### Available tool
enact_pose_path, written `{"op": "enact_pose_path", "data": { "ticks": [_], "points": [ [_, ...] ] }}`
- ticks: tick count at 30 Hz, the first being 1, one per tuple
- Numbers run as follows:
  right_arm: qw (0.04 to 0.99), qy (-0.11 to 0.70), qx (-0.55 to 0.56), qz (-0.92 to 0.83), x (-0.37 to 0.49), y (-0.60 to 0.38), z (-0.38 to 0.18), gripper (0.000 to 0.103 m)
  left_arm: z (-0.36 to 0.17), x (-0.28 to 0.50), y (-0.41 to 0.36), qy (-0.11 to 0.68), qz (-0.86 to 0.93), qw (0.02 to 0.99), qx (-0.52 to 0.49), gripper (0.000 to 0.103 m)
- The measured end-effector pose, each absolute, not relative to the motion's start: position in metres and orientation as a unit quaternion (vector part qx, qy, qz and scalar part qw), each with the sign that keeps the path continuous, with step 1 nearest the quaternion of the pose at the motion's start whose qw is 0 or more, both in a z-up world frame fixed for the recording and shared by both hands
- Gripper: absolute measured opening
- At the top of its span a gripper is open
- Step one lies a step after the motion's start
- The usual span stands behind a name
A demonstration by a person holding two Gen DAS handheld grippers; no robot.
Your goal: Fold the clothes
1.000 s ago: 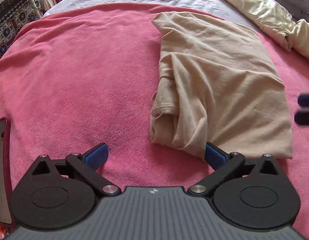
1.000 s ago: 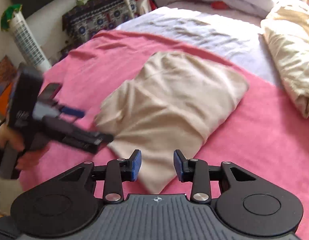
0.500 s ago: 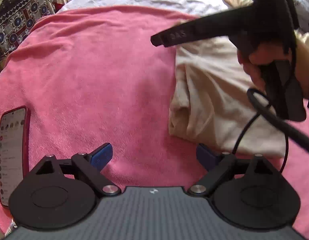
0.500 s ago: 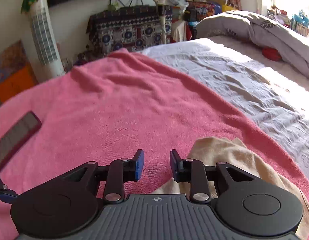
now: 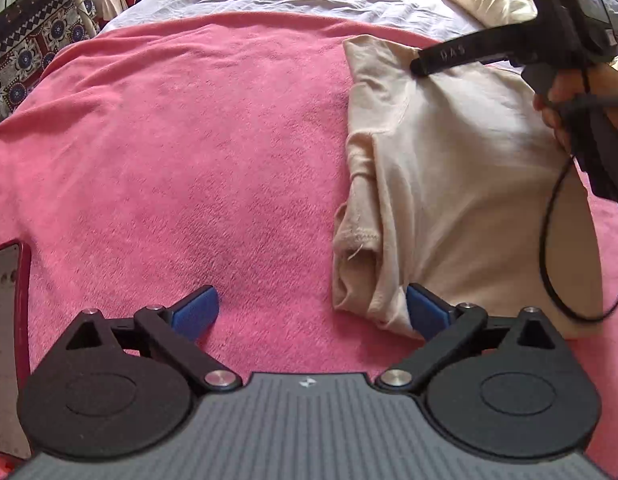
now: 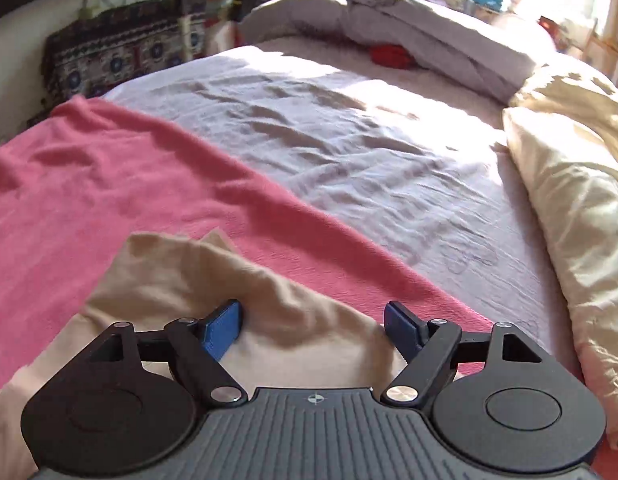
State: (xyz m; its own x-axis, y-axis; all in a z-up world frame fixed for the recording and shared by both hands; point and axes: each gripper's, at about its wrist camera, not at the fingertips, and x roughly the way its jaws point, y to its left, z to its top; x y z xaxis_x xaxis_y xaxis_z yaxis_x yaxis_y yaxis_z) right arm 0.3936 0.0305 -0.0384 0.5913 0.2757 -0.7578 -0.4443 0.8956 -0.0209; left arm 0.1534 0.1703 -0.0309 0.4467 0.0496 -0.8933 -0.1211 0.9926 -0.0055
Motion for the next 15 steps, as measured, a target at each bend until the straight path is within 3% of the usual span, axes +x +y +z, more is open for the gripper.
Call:
{"op": "enact_pose_path", "data": {
  "ticks": [2, 4, 9, 11, 15],
  "points": [
    [0.886, 0.425, -0.064, 0.172, 0.412, 0.023, -0.04, 0.078, -0.03, 0.146, 0.173, 0.53, 0.049, 0.846, -0.029, 0.103],
    [0.897, 0.404, -0.094, 0.152, 0.406, 0.027, -0.027, 0.062, -0.03, 0.138, 0.173, 0.537, 0.05, 0.842, -0.014, 0.103],
    [0.894, 0.365, -0.123, 0.228, 0.353, 0.027, 0.002, 0.059, -0.029, 0.125, 0.175, 0.539, 0.055, 0.84, -0.005, 0.103],
    [0.874, 0.384, -0.143, 0.262, 0.327, 0.036, 0.0, 0.037, -0.028, 0.124, 0.175, 0.539, 0.059, 0.84, -0.007, 0.103],
    [0.858, 0.405, -0.161, 0.273, 0.311, 0.069, -0.028, 0.032, -0.028, 0.122, 0.174, 0.535, 0.059, 0.843, -0.008, 0.103]
  ]
}}
